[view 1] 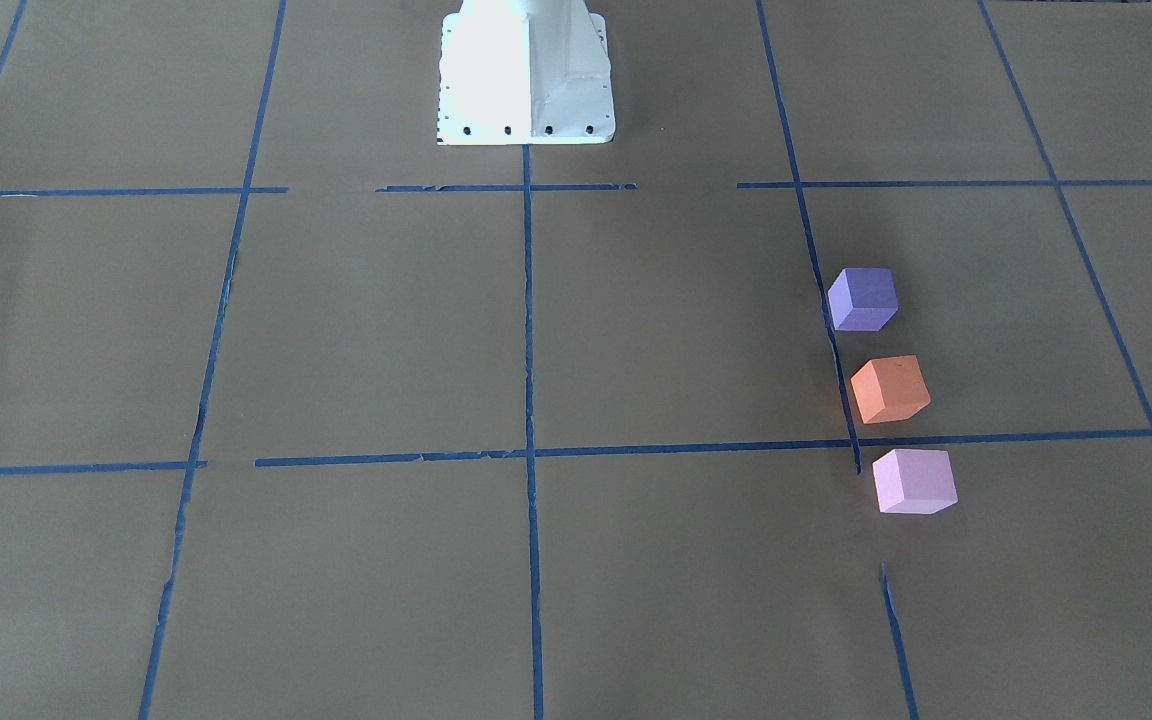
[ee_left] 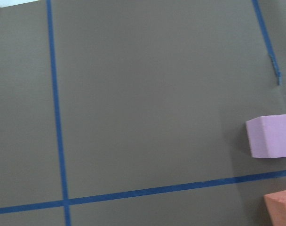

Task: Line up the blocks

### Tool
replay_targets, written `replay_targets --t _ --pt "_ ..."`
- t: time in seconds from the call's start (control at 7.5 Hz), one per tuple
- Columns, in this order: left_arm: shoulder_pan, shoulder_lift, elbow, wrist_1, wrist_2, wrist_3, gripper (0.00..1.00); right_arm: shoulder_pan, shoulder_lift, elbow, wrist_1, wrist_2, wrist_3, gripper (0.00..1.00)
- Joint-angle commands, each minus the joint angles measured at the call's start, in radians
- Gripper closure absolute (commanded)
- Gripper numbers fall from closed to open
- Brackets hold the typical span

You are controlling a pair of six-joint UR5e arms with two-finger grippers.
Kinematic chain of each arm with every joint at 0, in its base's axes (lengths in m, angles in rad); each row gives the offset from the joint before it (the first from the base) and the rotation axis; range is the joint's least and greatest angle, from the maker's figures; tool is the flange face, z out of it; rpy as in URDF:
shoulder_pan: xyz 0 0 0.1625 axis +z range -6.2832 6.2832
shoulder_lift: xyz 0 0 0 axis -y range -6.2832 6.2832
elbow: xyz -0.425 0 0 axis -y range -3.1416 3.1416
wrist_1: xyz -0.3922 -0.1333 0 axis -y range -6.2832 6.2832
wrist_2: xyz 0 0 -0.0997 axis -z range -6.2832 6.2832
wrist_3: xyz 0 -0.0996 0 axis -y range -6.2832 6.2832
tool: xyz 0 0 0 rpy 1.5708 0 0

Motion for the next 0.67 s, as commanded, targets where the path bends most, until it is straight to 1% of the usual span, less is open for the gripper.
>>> replay_targets --t 0.0,0.13,0.27,0.4,0.53 --pt "-0.147 0.001 0.118 0.001 -0.003 0.185 0.01 0.000 0.000 0.000 0.001 -0.001 0.000 0.00" --pt "-0.159 0.001 0.131 0.003 -0.003 0.191 0.01 0.000 0.000 0.000 0.001 -0.001 0.000 0.00" --pt "-0.159 0.002 0.133 0.015 -0.025 0.182 0.01 0.000 0.000 0.000 0.001 -0.001 0.000 0.00" --pt "-0.159 0.001 0.131 0.059 -0.098 0.177 0.01 0.000 0.000 0.000 0.001 -0.001 0.002 0.00" --pt "-0.159 -0.011 0.131 0.122 -0.126 0.175 0.01 0.000 0.000 0.000 0.001 -0.001 0.000 0.00"
